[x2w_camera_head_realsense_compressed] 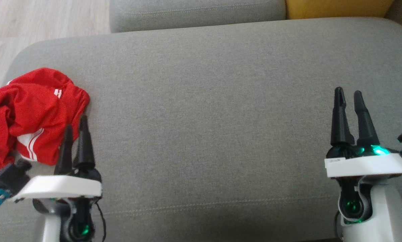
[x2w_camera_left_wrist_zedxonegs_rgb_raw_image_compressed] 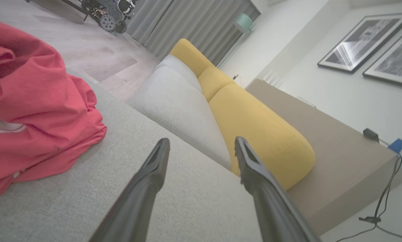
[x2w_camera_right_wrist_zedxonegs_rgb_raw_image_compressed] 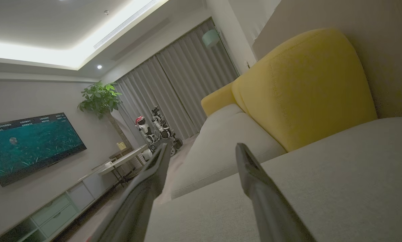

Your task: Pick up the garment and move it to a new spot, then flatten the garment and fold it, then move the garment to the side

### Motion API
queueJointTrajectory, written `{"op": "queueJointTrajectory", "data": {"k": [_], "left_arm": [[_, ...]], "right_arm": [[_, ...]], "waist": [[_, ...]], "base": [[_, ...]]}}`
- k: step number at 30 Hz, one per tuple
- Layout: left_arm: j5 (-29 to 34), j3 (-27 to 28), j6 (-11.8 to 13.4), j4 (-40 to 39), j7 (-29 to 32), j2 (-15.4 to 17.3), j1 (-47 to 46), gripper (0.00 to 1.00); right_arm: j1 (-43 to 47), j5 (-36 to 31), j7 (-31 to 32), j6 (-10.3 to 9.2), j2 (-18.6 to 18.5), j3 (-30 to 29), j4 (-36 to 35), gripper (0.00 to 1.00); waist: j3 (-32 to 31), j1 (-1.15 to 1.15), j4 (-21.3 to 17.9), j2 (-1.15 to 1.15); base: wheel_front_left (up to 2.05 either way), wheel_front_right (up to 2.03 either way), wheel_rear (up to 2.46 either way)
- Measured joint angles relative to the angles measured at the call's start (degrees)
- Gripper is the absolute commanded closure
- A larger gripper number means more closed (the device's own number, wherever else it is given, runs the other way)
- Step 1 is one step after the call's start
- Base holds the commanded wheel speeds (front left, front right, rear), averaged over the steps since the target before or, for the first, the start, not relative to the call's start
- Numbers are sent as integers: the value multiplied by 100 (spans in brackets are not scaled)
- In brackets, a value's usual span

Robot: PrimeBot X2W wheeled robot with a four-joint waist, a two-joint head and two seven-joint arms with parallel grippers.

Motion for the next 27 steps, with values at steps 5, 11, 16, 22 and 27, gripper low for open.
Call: {"op": "queueJointTrajectory", "data": {"k": [5,11,16,22,27], "left_arm": [[810,-266,37,-47,-80,14,5,0],[1361,-560,176,-51,-146,120,6,0],[1900,-893,520,-23,-207,325,6,0],[2372,-1311,921,55,-341,554,2,0],[2740,-1642,1262,185,-402,730,-9,0]], "right_arm": [[-18,-526,-74,0,-3,96,76,0],[-88,-1114,-168,0,-8,170,201,0],[-91,-1680,-241,0,-13,215,339,0],[-86,-2273,-331,0,-13,214,655,0],[-93,-2789,-427,0,-13,221,758,0]], "waist": [[-5,0,-15,0],[21,0,-33,0],[52,0,-55,0],[68,0,-62,0],[66,0,-55,0]], "base": [[0,0,0],[0,0,0],[0,0,0],[0,0,0],[0,0,0]]}}
